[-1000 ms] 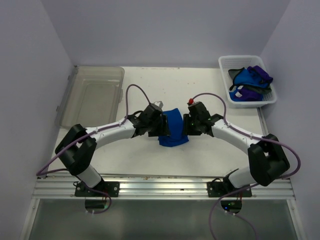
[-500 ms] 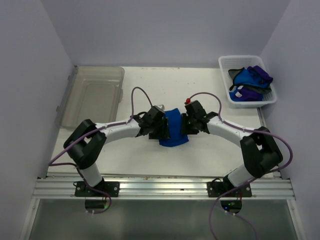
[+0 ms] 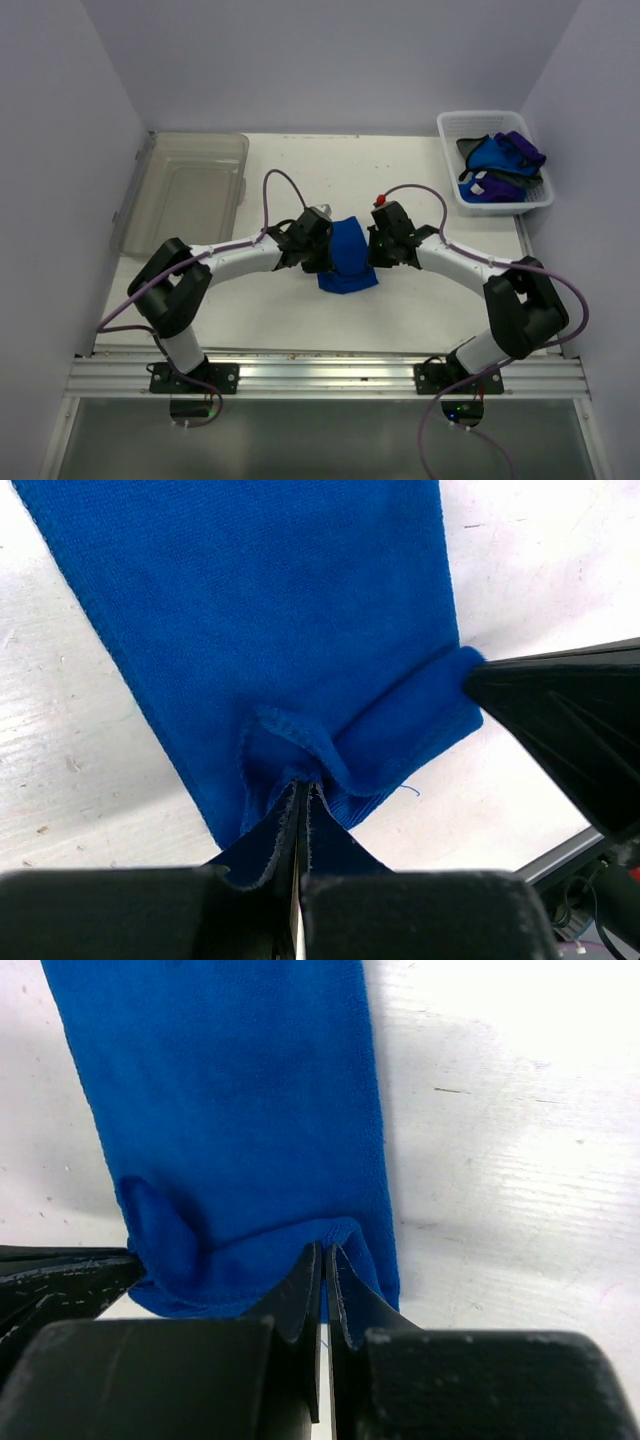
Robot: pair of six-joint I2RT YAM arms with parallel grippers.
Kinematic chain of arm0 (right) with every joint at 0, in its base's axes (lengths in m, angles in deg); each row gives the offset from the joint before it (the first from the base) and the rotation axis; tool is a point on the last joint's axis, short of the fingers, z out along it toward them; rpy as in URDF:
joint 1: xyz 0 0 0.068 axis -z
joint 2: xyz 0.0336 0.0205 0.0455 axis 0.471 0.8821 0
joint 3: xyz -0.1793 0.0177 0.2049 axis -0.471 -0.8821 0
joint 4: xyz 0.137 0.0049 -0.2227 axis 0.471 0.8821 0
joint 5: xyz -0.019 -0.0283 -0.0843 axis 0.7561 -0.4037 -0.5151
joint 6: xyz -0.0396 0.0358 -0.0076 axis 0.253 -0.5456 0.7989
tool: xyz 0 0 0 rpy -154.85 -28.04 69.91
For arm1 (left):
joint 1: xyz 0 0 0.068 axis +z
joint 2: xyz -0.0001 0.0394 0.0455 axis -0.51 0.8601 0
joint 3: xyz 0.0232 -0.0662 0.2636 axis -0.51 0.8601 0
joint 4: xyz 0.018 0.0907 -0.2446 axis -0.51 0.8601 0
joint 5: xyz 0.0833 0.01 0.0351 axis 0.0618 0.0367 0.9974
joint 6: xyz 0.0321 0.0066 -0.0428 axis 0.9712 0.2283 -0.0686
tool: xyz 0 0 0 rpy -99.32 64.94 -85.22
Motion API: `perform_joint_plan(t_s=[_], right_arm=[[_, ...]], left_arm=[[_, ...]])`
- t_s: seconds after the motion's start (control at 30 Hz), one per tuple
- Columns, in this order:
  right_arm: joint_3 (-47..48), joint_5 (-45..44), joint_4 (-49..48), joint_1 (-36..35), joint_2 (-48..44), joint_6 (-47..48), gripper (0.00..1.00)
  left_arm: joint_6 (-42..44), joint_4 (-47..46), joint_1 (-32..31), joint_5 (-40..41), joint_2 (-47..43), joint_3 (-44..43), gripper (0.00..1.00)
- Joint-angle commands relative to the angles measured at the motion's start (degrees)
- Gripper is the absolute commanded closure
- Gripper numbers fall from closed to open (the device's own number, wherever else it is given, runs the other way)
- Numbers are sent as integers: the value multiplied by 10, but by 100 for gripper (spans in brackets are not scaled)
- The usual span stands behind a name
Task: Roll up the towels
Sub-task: Roll the towel
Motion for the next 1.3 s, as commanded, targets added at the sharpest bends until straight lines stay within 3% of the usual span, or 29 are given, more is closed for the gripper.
perform_joint_plan(t_s=[0.0,0.47,0.87,0.9,1.03,1.27], right_arm=[[-9,-36,-7,1,-47,-18,100],[-22,-34,-13,1,-60,-47,100],[19,-45,-21,2,10,-48,100],[25,-48,-21,2,17,-48,100],[37,-57,-10,2,13,-40,76],[24,-78,6,2,-33,-22,71]], left_arm=[[-15,13,4,3,-27,-11,100],[-124,66,3,10,-122,34,100],[-95,59,6,45,-64,4,100],[-84,57,10,48,-50,-1,94],[-60,57,17,49,-24,-25,71],[-26,22,20,49,-37,-25,44]])
